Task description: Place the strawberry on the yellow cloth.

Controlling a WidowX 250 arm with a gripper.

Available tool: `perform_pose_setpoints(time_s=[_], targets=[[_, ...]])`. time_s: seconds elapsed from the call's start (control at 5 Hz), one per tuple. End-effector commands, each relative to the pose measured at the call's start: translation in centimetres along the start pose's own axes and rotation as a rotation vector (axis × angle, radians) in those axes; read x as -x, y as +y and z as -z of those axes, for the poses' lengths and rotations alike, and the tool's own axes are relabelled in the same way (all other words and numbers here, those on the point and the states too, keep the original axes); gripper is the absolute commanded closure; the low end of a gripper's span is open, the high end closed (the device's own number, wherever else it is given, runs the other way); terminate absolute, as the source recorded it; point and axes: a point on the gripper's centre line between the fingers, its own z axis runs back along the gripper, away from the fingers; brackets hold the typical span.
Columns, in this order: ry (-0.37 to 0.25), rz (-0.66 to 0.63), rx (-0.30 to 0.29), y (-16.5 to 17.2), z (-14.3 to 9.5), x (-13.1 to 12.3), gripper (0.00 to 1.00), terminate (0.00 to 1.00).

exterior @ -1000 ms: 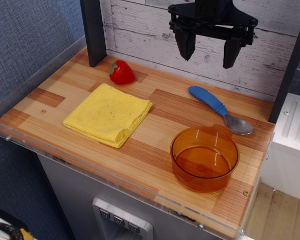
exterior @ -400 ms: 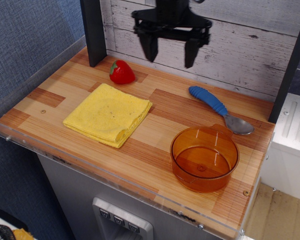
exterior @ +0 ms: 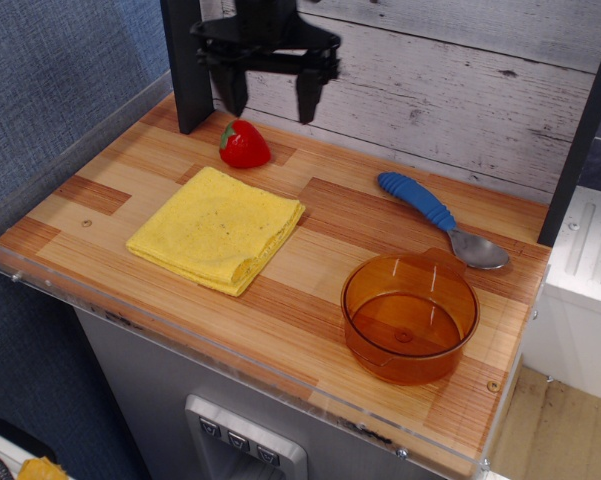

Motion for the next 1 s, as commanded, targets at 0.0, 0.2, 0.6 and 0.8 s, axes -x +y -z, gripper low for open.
perform_pose_setpoints(time_s=[0.0,0.2,0.6,0.8], targets=[[-0.051,-0.049,-0.076,3.4,0.5,-1.5,0.00,0.00],[-0.072,-0.080,-0.070,4.0,2.1,-2.0,0.00,0.00],[-0.084,-0.084,-0.094,5.0,3.8,-2.6,0.00,0.00],[-0.061,-0.098,-0.090,5.4,4.5,-2.6,0.00,0.00]])
